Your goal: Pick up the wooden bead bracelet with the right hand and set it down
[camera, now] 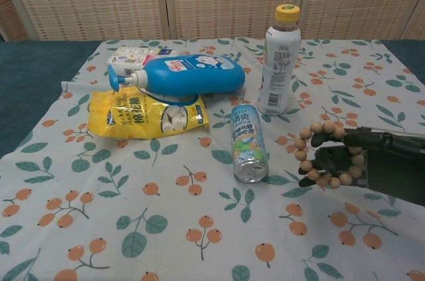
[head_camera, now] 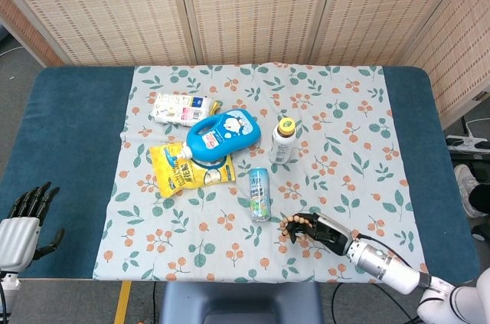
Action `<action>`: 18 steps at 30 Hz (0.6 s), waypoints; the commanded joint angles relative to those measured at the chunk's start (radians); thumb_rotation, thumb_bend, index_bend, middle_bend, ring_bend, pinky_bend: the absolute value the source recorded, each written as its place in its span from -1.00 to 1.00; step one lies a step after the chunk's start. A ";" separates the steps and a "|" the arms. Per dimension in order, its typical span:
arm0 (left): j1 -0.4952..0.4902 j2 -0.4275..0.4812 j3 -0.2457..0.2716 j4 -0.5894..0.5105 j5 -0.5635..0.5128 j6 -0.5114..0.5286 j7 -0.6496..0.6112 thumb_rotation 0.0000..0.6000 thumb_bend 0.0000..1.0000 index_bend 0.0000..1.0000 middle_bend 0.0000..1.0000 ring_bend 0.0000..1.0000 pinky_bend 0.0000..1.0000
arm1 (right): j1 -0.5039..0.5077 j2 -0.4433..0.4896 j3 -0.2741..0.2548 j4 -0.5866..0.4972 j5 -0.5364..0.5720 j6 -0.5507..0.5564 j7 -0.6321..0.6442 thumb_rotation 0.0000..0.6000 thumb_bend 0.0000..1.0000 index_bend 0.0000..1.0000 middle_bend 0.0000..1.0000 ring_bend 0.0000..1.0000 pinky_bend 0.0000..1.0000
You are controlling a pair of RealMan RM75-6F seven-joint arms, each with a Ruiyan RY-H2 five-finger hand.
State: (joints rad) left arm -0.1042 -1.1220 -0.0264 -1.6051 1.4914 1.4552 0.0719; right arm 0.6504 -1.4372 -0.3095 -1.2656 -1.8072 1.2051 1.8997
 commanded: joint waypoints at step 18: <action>-0.001 -0.003 -0.003 0.002 -0.004 -0.001 0.003 1.00 -0.21 -0.85 -1.00 -1.00 -0.77 | -0.003 -0.012 -0.002 0.011 -0.017 0.062 -0.002 0.01 0.02 -0.29 0.05 -0.50 -0.51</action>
State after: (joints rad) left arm -0.1048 -1.1250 -0.0293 -1.6027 1.4873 1.4545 0.0754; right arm 0.6477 -1.4465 -0.3114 -1.2596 -1.8196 1.2597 1.8916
